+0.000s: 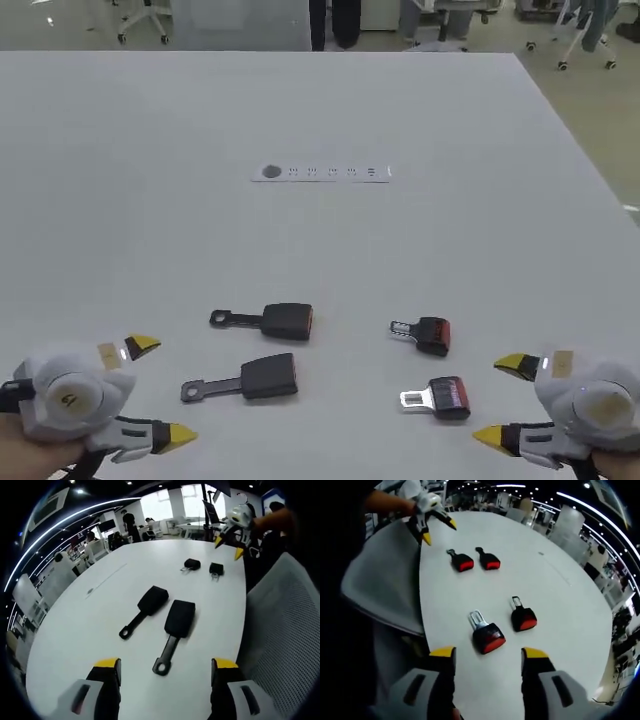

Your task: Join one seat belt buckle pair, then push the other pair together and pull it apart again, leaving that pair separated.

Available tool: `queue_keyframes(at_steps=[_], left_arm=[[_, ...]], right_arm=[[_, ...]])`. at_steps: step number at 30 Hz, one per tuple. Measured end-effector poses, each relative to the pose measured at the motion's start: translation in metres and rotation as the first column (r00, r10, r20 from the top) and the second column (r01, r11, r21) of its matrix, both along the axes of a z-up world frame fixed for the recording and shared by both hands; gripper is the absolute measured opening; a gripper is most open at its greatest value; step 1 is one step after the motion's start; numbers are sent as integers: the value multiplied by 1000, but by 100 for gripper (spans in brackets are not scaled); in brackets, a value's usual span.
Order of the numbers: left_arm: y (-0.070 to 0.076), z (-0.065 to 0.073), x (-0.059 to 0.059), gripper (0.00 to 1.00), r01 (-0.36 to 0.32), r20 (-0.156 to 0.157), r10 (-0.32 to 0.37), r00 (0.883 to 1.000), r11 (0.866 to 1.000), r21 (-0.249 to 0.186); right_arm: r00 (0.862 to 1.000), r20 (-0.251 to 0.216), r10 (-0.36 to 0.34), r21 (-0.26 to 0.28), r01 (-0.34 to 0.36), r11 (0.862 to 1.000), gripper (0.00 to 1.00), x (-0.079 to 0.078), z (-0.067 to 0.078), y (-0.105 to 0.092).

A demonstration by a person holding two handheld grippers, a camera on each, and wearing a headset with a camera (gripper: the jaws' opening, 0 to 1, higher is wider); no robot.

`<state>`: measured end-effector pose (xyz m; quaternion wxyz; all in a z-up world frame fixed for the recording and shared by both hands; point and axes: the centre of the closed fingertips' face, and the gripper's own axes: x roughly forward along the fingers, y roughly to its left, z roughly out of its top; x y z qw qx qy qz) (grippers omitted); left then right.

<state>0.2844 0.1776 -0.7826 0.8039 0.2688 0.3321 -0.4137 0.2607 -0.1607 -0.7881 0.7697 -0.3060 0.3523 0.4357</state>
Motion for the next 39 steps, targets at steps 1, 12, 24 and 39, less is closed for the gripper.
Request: queue_keyframes(at_steps=[1, 12, 24, 39], left_arm=[[-3, -3, 1, 74, 9, -10, -9, 1000, 1000, 7], [-29, -16, 9, 67, 58, -47, -57, 997, 998, 33], [-48, -33, 7, 57, 143, -91, -137, 986, 987, 66], [-60, -52, 20, 51, 184, -128, -171, 977, 978, 102]], right_arm=[[1000, -2, 4, 1, -4, 1000, 52, 2, -1, 2], [996, -41, 80, -7, -80, 997, 49, 1, -14, 17], [991, -53, 127, -24, -128, 992, 45, 9, -24, 19], [972, -82, 220, -95, -228, 969, 41, 23, -40, 16]])
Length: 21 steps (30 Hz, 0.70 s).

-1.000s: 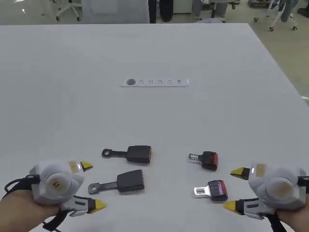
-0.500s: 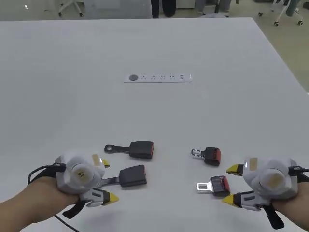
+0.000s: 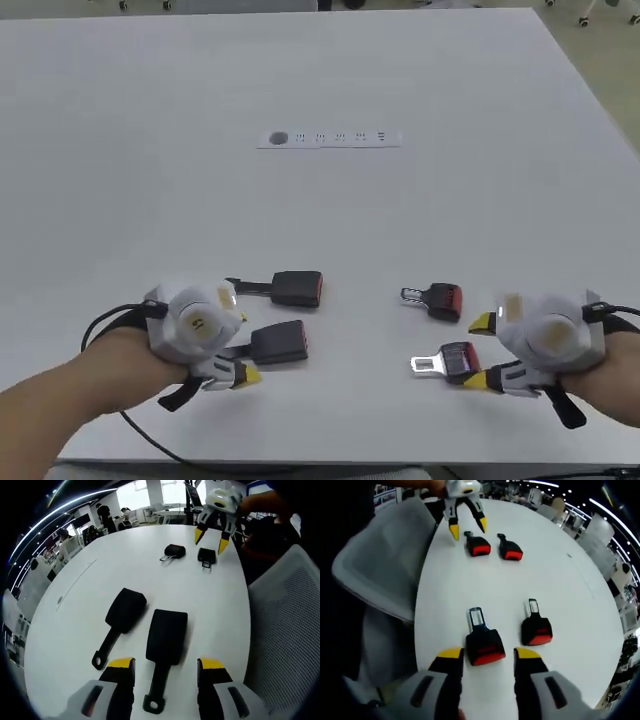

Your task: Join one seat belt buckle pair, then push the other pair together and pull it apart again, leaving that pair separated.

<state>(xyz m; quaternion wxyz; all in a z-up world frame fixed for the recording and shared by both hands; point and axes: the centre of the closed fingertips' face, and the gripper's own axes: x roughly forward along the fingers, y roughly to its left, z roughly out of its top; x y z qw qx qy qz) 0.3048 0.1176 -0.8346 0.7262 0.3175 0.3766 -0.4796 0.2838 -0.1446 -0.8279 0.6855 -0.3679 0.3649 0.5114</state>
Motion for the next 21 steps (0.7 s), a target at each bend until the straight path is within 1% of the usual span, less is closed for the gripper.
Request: queue_keyframes(at_steps=[1, 3, 4, 5, 7, 8, 11, 14, 15, 16, 17, 19, 21], left_arm=[[0, -2, 0, 51, 22, 6, -22, 1000, 1000, 12], [1, -5, 1, 51, 26, 0, -26, 1000, 999, 19], [1, -6, 2, 51, 25, -9, -25, 1000, 999, 19], [1, -6, 3, 51, 26, -11, -25, 1000, 1000, 18], [0, -7, 4, 50, 32, -16, -31, 999, 999, 15], [-2, -7, 4, 50, 45, -16, -45, 999, 999, 12], [-5, -12, 3, 48, 80, -37, -79, 996, 996, 27], [-9, -14, 3, 47, 109, -43, -107, 993, 993, 40], [-10, -15, 3, 46, 120, -42, -119, 992, 992, 44], [-12, -15, 4, 44, 147, -40, -145, 989, 988, 53], [-14, -15, 3, 43, 162, -38, -160, 986, 985, 56], [-16, -15, 3, 41, 184, -47, -182, 982, 981, 59], [-18, -15, 4, 40, 210, -44, -207, 977, 976, 64]], right_arm=[[1000, -21, -17, 21, 17, 1000, 40, 1, -1, 3], [1000, -23, 6, 4, -6, 1000, 39, 2, -3, 3], [1000, -26, 13, -2, -13, 1000, 39, 2, -5, 3], [999, -31, 19, -6, -19, 1000, 39, 1, -8, 2], [998, -62, 23, 0, -23, 1000, 38, -2, -12, 4], [997, -68, 26, 0, -27, 1000, 38, -2, -14, 4], [996, -78, 45, -20, -47, 999, 37, -2, -20, 3], [995, -82, 55, -28, -57, 998, 37, -1, -21, 2], [995, -79, 65, -37, -68, 997, 36, -1, -22, 2], [994, -75, 84, -54, -88, 995, 36, -1, -23, 1], [993, -77, 86, -55, -91, 994, 36, -1, -23, 1], [992, -79, 95, -52, -100, 994, 36, 0, -23, 1], [992, -81, 93, -41, -96, 994, 36, 0, -23, 1]])
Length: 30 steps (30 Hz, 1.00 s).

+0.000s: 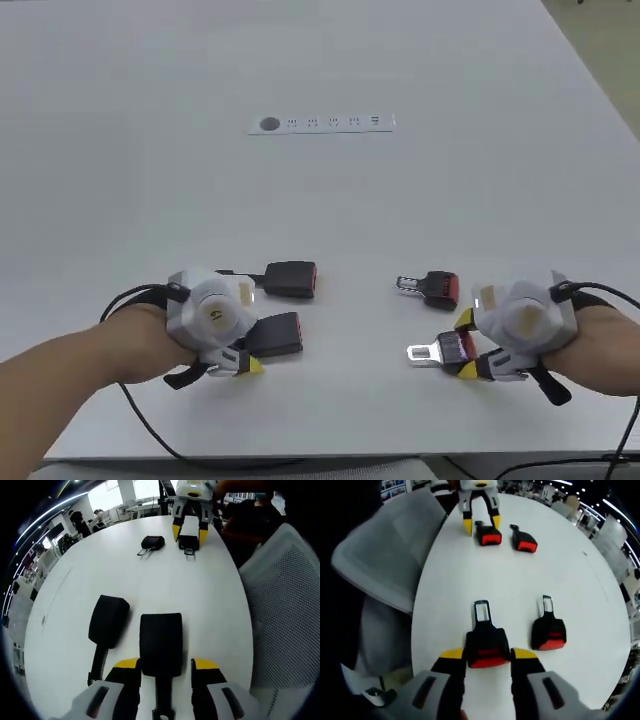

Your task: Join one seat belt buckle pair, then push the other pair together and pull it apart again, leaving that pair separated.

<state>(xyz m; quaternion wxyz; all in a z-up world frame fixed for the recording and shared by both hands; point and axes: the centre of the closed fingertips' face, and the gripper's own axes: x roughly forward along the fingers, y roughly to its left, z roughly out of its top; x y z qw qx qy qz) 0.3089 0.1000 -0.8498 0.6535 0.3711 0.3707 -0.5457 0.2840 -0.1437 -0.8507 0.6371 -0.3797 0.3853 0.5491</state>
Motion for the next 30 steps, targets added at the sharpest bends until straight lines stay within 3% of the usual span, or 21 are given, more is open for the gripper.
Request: queue_keyframes(at_steps=[5, 9, 12, 15, 20, 30], left_arm=[[-2, 0, 3, 34, 62, 22, -62, 998, 998, 16], [-1, 0, 3, 33, 75, 11, -75, 997, 997, 22], [-1, 0, 3, 33, 96, 8, -96, 995, 995, 16], [-1, 0, 2, 33, 100, 4, -100, 995, 995, 15], [-1, -1, 2, 32, 106, -2, -106, 994, 994, 17], [-1, -2, 1, 32, 102, -15, -102, 995, 994, 24]], right_arm=[[1000, 2, 13, 2, -13, 1000, 34, -1, -1, 0], [1000, 12, 17, 0, -17, 1000, 34, -1, -2, -1], [1000, -16, -3, 9, 3, 1000, 34, 0, -3, 0], [999, -26, 24, -10, -25, 1000, 34, -1, -4, 0], [998, -60, 13, -9, -14, 1000, 34, 1, -6, 0], [999, -35, -1, 17, 1, 1000, 34, 0, -4, 17]])
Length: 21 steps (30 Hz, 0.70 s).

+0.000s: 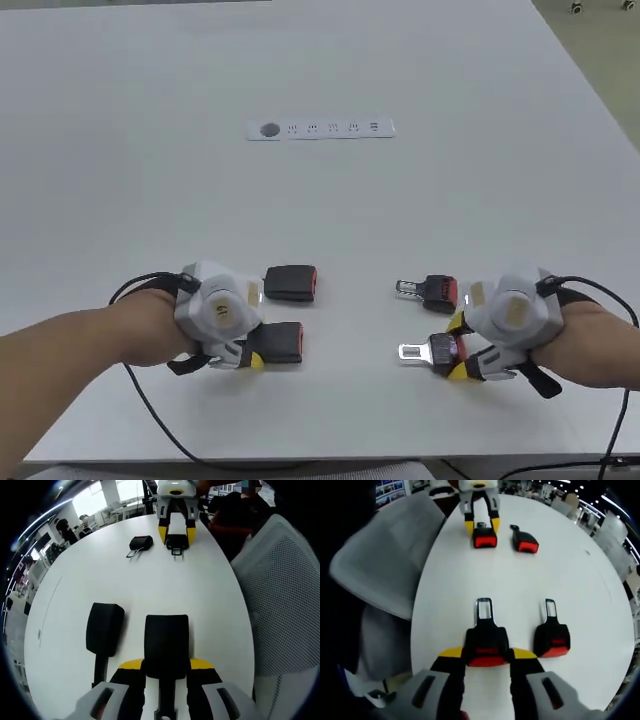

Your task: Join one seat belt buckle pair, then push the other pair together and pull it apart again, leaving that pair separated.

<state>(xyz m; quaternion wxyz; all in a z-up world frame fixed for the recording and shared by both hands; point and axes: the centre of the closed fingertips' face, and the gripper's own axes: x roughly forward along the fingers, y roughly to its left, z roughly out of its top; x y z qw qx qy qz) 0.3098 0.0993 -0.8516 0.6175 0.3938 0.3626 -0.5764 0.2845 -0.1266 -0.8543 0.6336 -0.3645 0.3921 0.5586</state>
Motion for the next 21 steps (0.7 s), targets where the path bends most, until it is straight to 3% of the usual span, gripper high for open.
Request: queue_keyframes(at_steps=[9, 21], left_arm=[[1, 0, -1, 33, -3, -5, 3, 1000, 1000, -2], [1, 0, -2, 32, -2, -1, 2, 1000, 1000, 15]], right_arm=[[999, 11, -36, 42, 35, 998, 34, 6, 0, 23], [1000, 21, -10, 77, 8, 997, 34, 7, 1, 70]])
